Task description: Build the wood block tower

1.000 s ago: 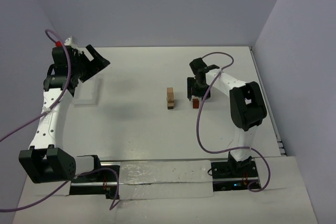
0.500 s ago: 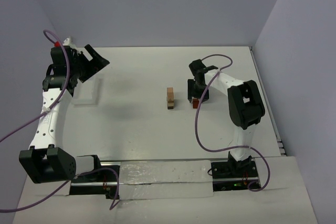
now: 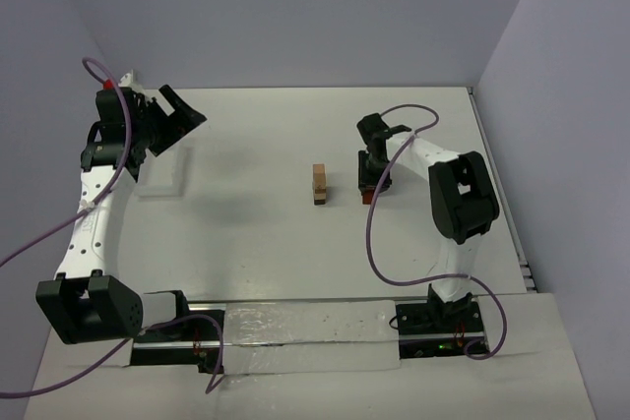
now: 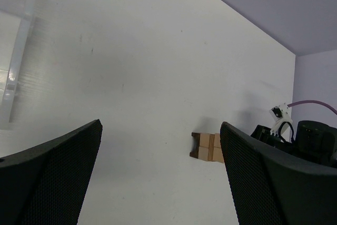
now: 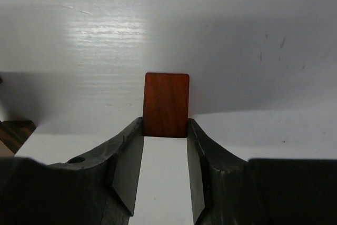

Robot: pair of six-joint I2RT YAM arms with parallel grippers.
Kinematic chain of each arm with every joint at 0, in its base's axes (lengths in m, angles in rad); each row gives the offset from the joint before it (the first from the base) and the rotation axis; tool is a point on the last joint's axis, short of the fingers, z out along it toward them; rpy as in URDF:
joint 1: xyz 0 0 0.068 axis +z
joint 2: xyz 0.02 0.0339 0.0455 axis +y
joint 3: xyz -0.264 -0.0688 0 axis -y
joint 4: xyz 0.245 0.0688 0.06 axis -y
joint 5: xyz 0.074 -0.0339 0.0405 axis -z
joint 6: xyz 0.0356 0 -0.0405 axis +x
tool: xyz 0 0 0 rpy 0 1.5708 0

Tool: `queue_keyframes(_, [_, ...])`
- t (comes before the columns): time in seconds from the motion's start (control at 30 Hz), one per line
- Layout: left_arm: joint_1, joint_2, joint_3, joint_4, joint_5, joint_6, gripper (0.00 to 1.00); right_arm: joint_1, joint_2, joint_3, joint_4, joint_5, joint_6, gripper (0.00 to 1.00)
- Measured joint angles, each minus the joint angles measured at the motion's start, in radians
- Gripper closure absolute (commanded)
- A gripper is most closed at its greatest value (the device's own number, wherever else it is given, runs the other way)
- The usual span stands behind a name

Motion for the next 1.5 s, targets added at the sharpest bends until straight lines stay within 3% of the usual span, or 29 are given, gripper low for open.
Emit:
queue_keyframes(0.07, [0.001,0.000,-0.008,0.001,0.000,0.000,0.01,-0.006,-0.011,-0.008,-0.004,-0.001,-0.003,1.00])
queue_keyframes(0.57, [0.004,-0.071,-0.023,-0.003,-0.022,0.009,0.01,-0.035,-0.331,0.157,-0.120,-0.062,-0.064,1.00])
queue_keyframes(0.73, [0.004,-0.072,-0.023,-0.003,-0.023,0.009,0.01,0.014,-0.332,0.181,-0.143,-0.015,-0.003,1.00])
queue_keyframes(1.07, [0.009,-0.079,-0.037,-0.002,-0.028,0.015,0.01,0.267,-0.255,0.358,-0.172,0.127,0.082,1.00])
queue_keyframes(1.27, [0.016,-0.103,-0.061,0.002,-0.032,0.017,0.01,0.331,-0.172,0.395,-0.220,0.223,0.173,1.00])
queue_keyframes(1.5, [0.022,-0.100,-0.064,0.002,-0.027,0.016,0.01,0.390,-0.098,0.432,-0.262,0.226,0.223,1.00])
